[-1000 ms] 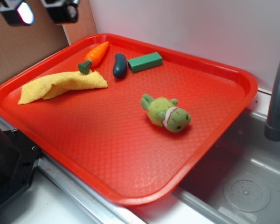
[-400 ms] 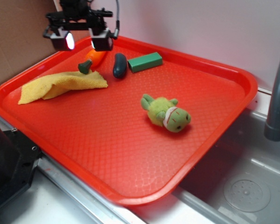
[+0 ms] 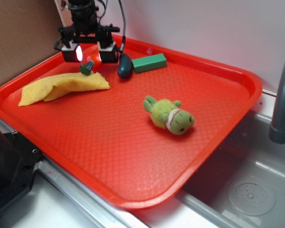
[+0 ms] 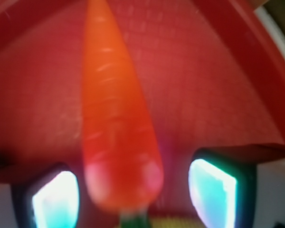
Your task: Grab the carrot.
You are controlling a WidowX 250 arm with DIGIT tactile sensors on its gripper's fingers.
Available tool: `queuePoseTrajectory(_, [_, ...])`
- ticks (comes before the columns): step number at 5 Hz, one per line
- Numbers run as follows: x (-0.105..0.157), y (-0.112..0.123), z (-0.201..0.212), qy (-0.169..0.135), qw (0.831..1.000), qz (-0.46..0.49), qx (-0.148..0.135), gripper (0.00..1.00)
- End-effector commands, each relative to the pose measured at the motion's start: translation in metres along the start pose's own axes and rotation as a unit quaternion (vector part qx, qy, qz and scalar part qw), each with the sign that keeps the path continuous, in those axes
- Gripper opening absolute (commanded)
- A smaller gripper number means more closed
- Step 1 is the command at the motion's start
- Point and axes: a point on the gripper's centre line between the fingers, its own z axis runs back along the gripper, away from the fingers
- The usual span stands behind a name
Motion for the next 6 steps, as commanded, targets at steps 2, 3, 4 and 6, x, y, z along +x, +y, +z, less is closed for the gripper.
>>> queuePoseTrajectory(2, [0.015, 0.008, 0.002, -0.013, 1.000, 0.006, -0.009, 0.00])
queuePoseTrajectory(3, [0.007, 0.009, 0.026, -0.022, 0.999, 0.016, 0.017, 0.00])
queuePoseTrajectory(4, [-0.011, 0.005, 0.067, -0.043, 0.998, 0.033, 0.038, 0.00])
queuePoseTrajectory(6, [-0.074, -0.015, 0.132, -0.044, 0.996, -0.067, -0.047, 0.00])
